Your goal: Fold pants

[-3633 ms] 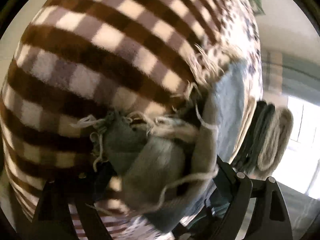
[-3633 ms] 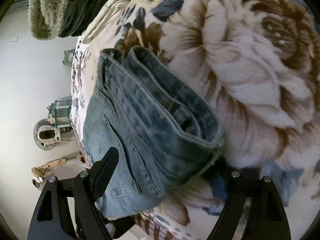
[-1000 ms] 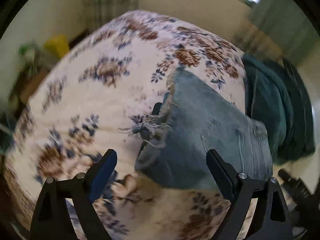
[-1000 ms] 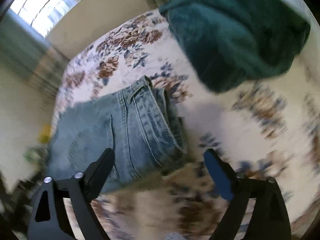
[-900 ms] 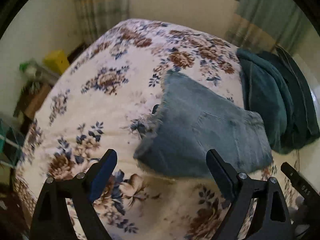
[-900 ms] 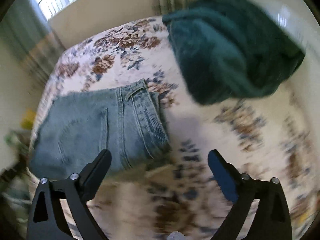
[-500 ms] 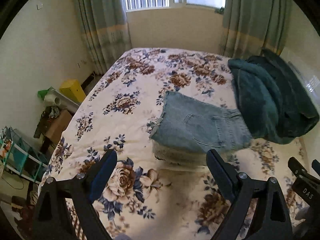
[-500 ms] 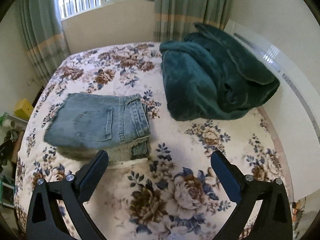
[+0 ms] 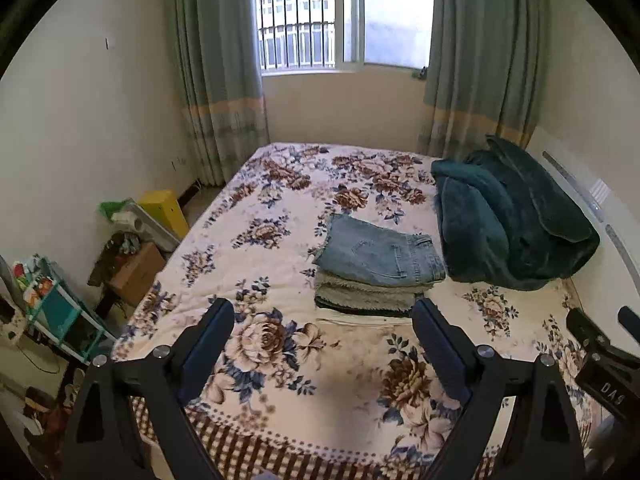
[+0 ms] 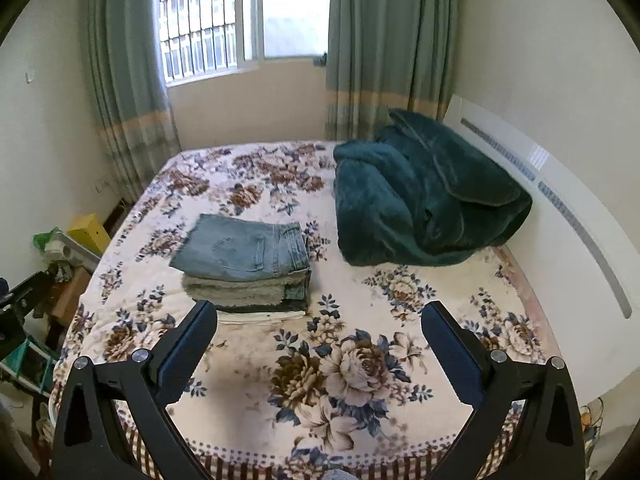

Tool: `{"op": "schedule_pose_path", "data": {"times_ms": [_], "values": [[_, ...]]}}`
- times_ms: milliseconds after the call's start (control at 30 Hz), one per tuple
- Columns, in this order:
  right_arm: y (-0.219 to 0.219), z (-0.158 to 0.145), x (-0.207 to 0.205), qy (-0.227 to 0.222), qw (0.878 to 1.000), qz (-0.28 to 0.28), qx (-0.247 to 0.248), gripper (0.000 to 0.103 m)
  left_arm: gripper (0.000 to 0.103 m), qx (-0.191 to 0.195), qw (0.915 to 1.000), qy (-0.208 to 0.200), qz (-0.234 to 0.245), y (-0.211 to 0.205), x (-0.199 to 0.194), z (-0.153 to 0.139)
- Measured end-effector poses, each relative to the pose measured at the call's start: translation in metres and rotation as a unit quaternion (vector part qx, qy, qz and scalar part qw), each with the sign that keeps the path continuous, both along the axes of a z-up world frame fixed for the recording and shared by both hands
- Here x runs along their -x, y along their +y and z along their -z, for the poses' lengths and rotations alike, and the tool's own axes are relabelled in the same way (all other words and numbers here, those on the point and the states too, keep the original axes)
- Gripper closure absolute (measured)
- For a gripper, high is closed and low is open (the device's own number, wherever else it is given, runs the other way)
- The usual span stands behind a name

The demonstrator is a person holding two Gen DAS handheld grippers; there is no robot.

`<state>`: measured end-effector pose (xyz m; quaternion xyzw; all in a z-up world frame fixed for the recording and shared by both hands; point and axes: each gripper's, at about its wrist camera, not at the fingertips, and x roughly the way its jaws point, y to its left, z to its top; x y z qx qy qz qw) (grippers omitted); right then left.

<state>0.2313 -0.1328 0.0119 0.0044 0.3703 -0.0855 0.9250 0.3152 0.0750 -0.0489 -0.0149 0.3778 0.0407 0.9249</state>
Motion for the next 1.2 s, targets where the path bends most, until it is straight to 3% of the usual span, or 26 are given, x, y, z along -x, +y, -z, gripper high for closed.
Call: {"op": "schedule_pose_path", "data": {"times_ms": [200, 433, 533, 633, 1200], "values": [[0.013, -0.052, 0.069, -0.033, 0.999, -0.002, 0.005, 0.0, 0.012, -0.001, 0.9995, -0.026, 0.017, 0.003, 0.043, -0.029], [0.038, -0.082, 0.116, -0.042, 0.999, -0.008, 0.003, 0.0, 0.012, -0.001, 0.9984, -0.052, 0.021, 0.019, 0.078, -0.045], [0.047, -0.087, 0.124, -0.046, 0.999, -0.007, 0.006, 0.0, 0.012, 0.001, 0.9984, -0.052, 0.023, 0.024, 0.086, -0.044], [0.053, -0.089, 0.132, -0.05, 0.999, -0.006, 0.006, 0.0, 0.001, 0.002, 0.9984, -0.05, 0.026, 0.029, 0.093, -0.043], [0.057, -0.077, 0.112, -0.028, 0.999, -0.013, -0.005, 0.0, 0.0, -0.01, 0.9987, -0.047, 0.016, 0.031, 0.106, -0.038]]}}
